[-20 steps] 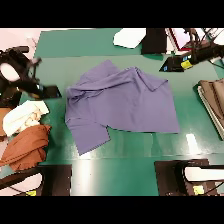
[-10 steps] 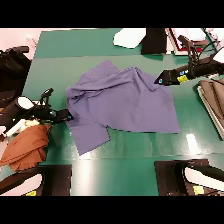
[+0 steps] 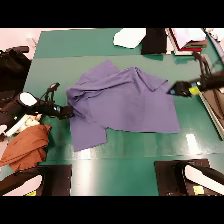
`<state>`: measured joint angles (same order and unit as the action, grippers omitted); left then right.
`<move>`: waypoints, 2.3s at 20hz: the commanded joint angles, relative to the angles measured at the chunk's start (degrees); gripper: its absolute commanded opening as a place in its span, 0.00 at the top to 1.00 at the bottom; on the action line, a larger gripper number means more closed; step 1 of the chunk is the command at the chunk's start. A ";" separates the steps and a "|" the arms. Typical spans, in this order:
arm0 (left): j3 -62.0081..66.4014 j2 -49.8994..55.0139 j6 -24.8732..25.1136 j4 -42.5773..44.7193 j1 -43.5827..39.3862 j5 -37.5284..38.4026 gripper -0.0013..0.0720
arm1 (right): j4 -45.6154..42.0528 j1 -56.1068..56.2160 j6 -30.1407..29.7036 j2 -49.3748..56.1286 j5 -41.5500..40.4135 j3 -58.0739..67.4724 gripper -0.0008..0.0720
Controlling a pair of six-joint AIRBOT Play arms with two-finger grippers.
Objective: Fold the shirts.
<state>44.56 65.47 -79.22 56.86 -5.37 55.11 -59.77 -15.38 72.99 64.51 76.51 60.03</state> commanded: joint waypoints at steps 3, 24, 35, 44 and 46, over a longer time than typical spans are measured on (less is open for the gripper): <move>3.54 -2.82 0.17 0.02 -0.20 0.37 0.95 | -7.34 -21.22 0.04 -5.11 0.68 -18.88 0.15; 20.13 -15.96 -6.43 12.61 -0.17 3.72 0.95 | 5.70 -2.99 -2.60 -11.74 -7.30 -7.26 0.96; 70.47 -26.53 -6.93 15.39 -0.17 3.37 0.95 | 5.57 -10.58 -1.29 -21.51 -4.81 45.70 0.96; 59.52 -13.27 -9.31 21.14 -0.17 16.59 0.95 | 5.57 -12.59 2.29 -14.80 2.60 38.38 0.96; 53.07 -7.41 -9.27 20.92 -0.17 16.87 0.95 | 5.20 -9.51 2.29 -10.27 3.02 32.35 0.96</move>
<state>104.22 51.53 -88.36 77.30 -5.61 68.90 -54.04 -27.18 74.65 49.69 76.95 98.59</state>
